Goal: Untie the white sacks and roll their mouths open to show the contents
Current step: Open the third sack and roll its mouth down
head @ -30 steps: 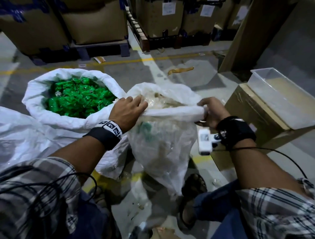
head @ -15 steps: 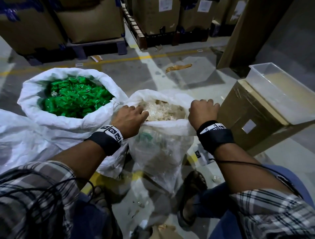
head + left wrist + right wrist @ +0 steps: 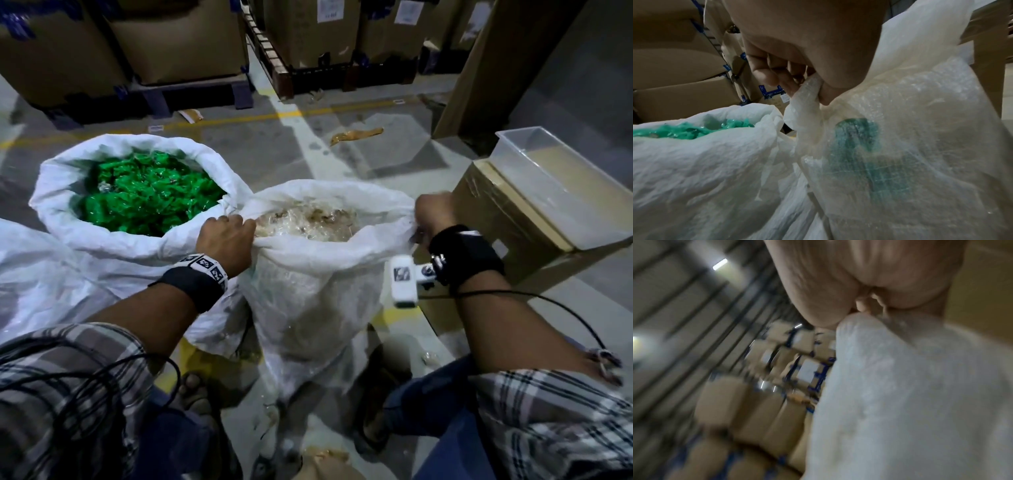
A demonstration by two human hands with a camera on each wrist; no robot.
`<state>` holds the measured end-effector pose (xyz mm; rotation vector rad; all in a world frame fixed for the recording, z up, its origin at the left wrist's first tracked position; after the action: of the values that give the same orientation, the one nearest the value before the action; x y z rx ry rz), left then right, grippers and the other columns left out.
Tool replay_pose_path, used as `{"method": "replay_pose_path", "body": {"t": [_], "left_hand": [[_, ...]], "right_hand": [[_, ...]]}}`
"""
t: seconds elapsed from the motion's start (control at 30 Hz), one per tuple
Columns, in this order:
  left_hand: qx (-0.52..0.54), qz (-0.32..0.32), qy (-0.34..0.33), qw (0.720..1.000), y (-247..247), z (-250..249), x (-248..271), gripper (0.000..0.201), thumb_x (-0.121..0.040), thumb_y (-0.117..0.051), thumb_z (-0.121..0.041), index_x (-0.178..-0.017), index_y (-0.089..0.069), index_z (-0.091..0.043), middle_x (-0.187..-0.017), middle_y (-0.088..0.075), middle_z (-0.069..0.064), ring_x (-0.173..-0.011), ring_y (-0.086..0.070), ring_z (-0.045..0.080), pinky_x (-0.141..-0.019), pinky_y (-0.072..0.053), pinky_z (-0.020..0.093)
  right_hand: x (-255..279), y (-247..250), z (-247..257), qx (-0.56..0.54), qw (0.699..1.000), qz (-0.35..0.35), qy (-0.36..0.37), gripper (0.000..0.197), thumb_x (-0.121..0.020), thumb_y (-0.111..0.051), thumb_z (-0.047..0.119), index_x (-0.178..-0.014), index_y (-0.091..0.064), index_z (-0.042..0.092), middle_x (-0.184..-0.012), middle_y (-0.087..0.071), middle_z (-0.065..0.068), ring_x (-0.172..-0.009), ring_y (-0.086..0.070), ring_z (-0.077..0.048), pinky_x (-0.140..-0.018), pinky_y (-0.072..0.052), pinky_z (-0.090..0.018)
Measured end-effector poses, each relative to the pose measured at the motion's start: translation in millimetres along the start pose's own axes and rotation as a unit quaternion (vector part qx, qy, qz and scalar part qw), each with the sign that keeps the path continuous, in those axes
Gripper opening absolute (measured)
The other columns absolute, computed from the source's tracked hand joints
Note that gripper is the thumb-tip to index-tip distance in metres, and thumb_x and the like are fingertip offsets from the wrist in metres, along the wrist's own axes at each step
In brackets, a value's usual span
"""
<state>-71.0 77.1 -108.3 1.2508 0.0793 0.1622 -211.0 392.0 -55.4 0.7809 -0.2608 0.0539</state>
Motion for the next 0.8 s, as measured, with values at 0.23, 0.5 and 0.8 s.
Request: {"method": "replay_pose_path", "body": {"t": [0.23,0.5,0.8], "left_hand": [[-0.006,0.013,0.024,1.000,-1.2,0.6,-0.9,0.024,-0.082,-0.056,-0.026,-0.104,-0.061,-0.018,-0.101,-0.069,0.007,-0.085,-0.069,0.032,-0.066,-0.037,0.033],[-0.014,0.080,0.045,0.996,12.8,-2.1,-1.1,0.037,-0.082,-0.060,-0.035,-0.117,-0.062,-0.022,-0.117,-0.065,0.005,-0.109,-0.063,0.031,-0.092,-0.042,0.039],[0.261,0.130,-0.216,0.932,57.0,-53.4,16.5,0.067,-0.068,-0.074,-0.072,-0.121,-0.051,-0.039,-0.117,-0.063,-0.009,-0.108,-0.060,0.020,-0.087,-0.051,0.036]], "right_hand": [[49.2,-3.3,35.8,0.281,0.934,-0.162,0.149,0.076,-0.093,-0.040,0.070,-0.126,-0.052,0.003,-0.127,-0.050,-0.023,-0.112,-0.056,-0.045,-0.087,-0.048,-0.048],[23.5,-20.2,9.2,0.080,0.995,0.033,0.038,0.016,-0.094,-0.061,0.014,-0.100,-0.063,-0.001,-0.111,-0.067,-0.026,-0.103,-0.066,-0.039,-0.075,-0.050,-0.032],[26.1,-38.0,-0.5,-0.425,0.849,0.239,-0.206,0.035,-0.107,-0.035,0.013,-0.132,-0.047,-0.007,-0.129,-0.056,-0.023,-0.122,-0.054,-0.032,-0.120,-0.032,-0.042]]}}
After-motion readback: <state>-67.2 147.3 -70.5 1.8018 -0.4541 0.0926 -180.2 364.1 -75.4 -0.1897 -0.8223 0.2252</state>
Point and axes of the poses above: each hand's wrist, its own x-axis away from the middle knuckle, its own y-axis out of the back of the hand, z = x × y, the point moved 5 cm from there along -x, towards the middle knuckle
